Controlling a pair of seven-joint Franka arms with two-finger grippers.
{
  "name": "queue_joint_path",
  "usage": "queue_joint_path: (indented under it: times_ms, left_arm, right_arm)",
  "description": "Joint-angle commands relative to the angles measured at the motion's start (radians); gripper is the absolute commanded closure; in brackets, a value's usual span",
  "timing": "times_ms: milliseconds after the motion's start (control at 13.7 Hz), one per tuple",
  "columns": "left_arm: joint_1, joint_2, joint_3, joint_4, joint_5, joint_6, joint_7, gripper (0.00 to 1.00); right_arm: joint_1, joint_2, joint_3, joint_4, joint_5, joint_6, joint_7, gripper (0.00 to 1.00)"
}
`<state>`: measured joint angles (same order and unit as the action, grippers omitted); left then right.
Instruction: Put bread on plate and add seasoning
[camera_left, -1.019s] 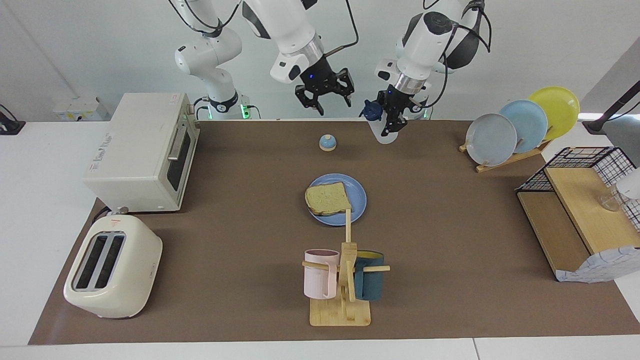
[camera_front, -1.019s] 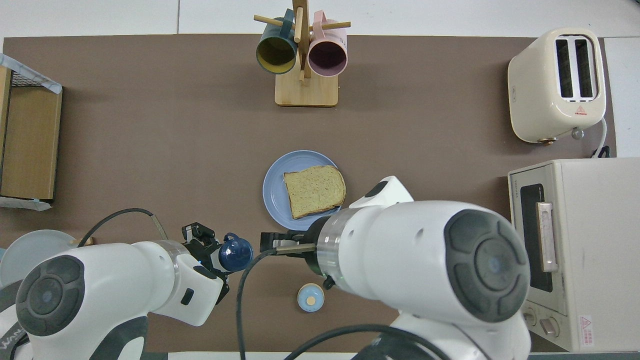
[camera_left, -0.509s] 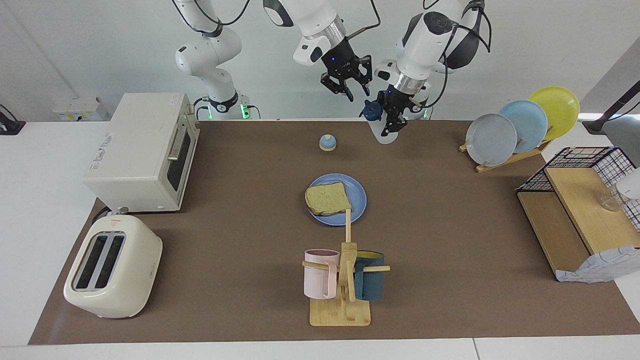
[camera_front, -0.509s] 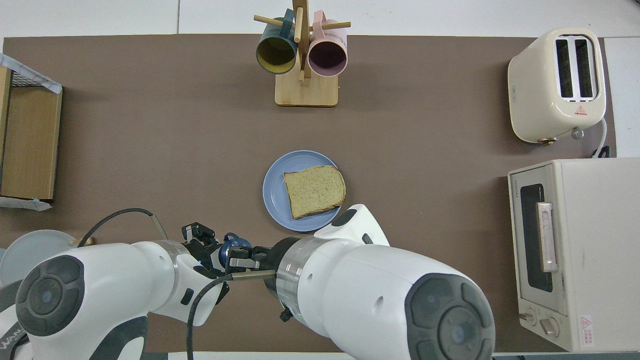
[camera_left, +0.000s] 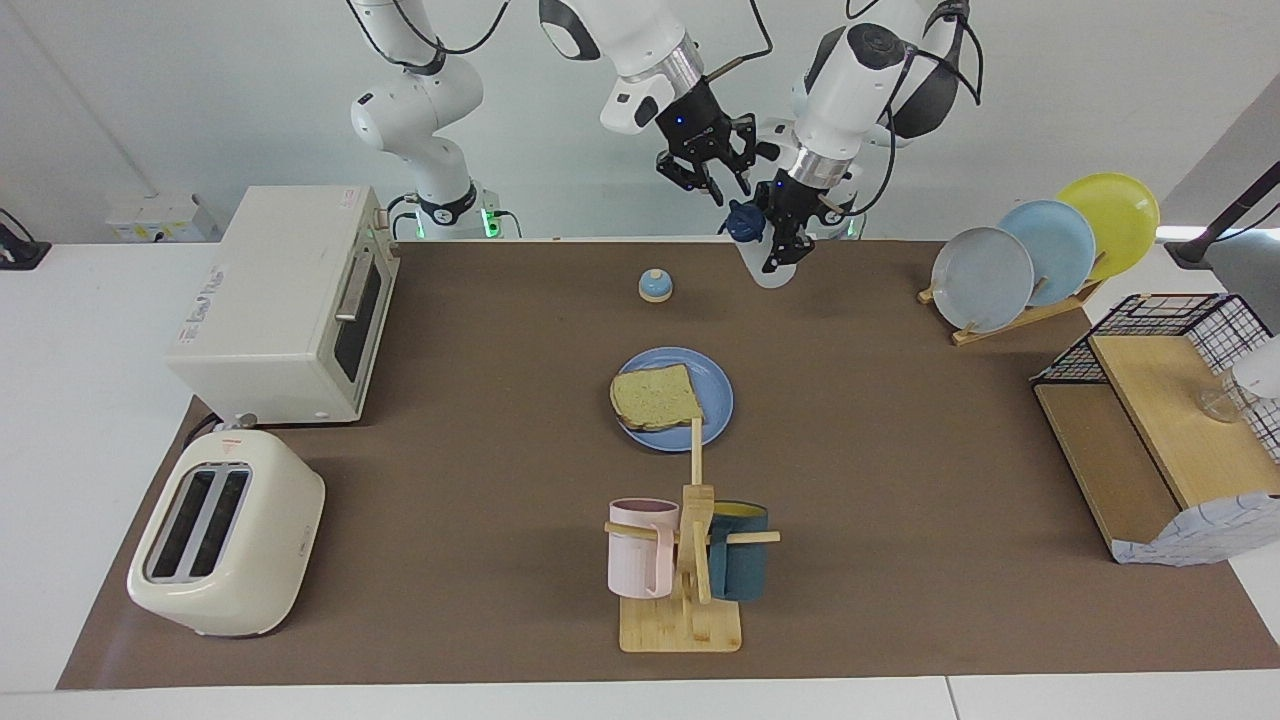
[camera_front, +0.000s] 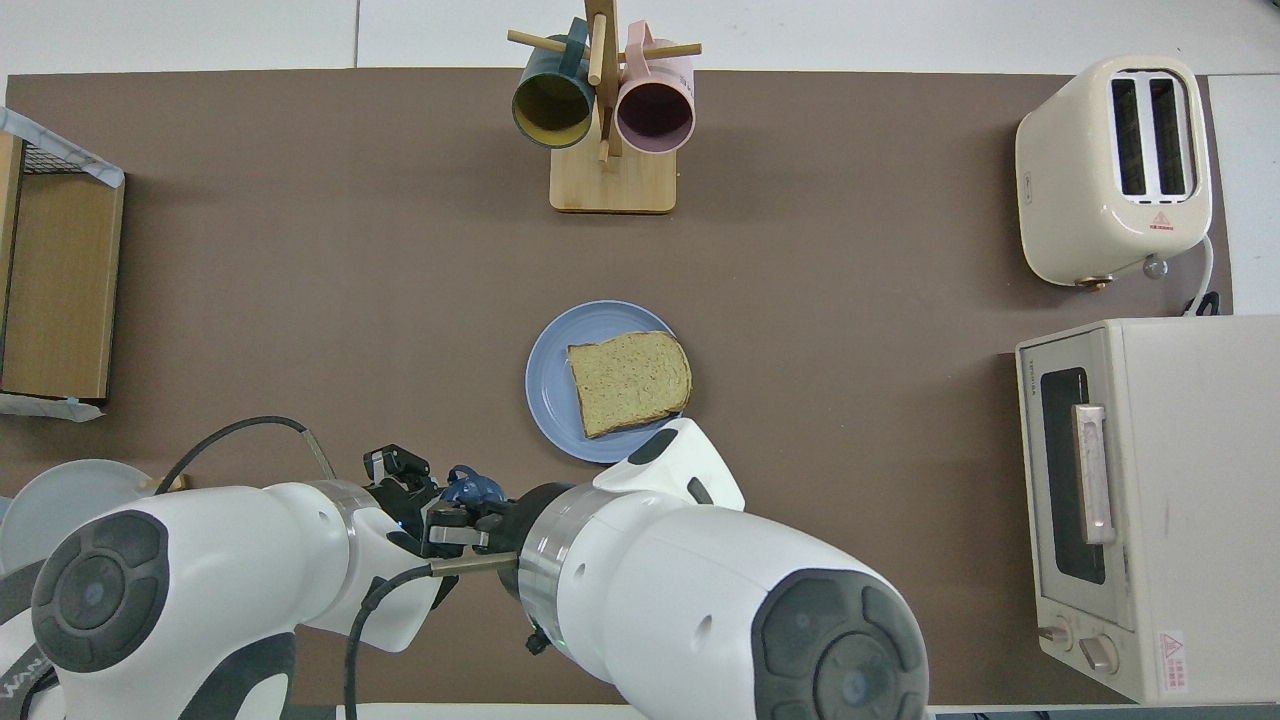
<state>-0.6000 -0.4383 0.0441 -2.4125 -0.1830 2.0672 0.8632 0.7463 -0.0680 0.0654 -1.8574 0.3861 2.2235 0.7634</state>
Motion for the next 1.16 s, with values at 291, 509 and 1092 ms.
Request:
queue_joint_path:
  times_ms: [291, 509, 1092]
  left_arm:
    - [-0.012, -0.014, 0.000, -0.016, -0.010, 0.021, -0.013, 1.00]
    - [-0.011, -0.011, -0.009, -0.013, -0.010, 0.027, -0.015, 1.00]
    - [-0.009, -0.011, -0.009, -0.013, -0.009, 0.008, -0.036, 1.00]
  right_arm:
    - [-0.010, 0.000, 0.004, -0.005, 0.010, 0.013, 0.001, 0.98]
    - [-0.018, 0.004, 0.004, -0.003, 0.010, 0.015, 0.001, 1.00]
    - [-0.016, 0.004, 0.004, -0.005, 0.005, 0.025, -0.004, 0.65]
